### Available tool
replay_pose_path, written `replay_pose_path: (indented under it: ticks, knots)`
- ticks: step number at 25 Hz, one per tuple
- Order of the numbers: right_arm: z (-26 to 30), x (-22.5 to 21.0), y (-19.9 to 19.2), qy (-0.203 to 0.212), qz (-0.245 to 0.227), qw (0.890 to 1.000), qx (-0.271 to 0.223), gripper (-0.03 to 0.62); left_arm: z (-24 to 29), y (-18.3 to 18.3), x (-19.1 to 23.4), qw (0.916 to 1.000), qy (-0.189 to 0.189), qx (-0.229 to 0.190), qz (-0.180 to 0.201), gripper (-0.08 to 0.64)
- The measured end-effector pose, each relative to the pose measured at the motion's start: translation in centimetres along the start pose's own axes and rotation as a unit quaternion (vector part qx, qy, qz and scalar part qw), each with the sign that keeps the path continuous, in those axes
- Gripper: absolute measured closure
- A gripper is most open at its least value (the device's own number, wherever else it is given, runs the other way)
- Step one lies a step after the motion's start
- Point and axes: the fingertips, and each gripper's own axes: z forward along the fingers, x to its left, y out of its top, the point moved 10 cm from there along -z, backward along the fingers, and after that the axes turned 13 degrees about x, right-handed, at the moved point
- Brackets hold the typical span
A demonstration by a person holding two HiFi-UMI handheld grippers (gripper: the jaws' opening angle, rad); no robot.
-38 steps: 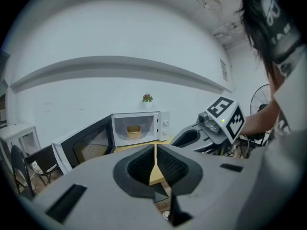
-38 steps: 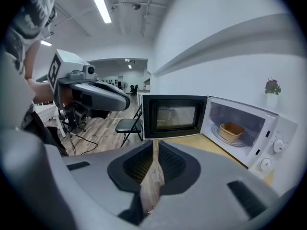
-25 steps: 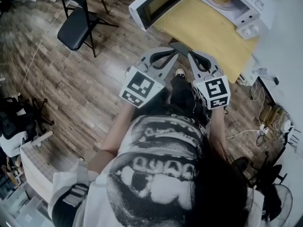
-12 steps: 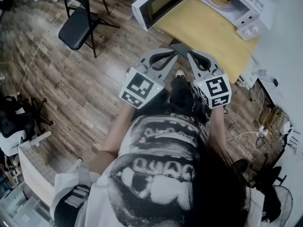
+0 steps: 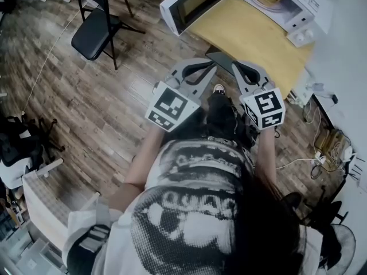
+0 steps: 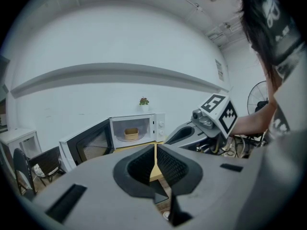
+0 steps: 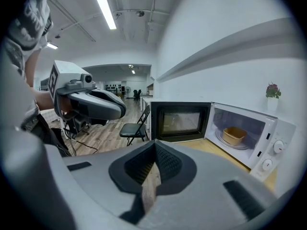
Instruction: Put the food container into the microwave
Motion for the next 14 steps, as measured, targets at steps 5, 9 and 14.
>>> replay_pose_path:
  ticks: [5,9,14]
  knots:
    - [-0.4,-0.5,-0.5,-0.001,0.005,1.000,0.004,0.591,0.2,0.1,-0.2,1.0000,-0.001,0.002,0.000,0.548]
    - [-0.6,-0.8,-1.0,-0.002,0.010,1.000,0.004,0.591,0.6,0.1,-0.6,1.0000,-0.004,0.004,0.001,0.548]
    - [-0.8,-1.7,-1.2,-0.001,0.013,1.000,0.007,0.591,1.4,0.6,-0.7,0.9999,-0.009,0.007,0.005,0.548]
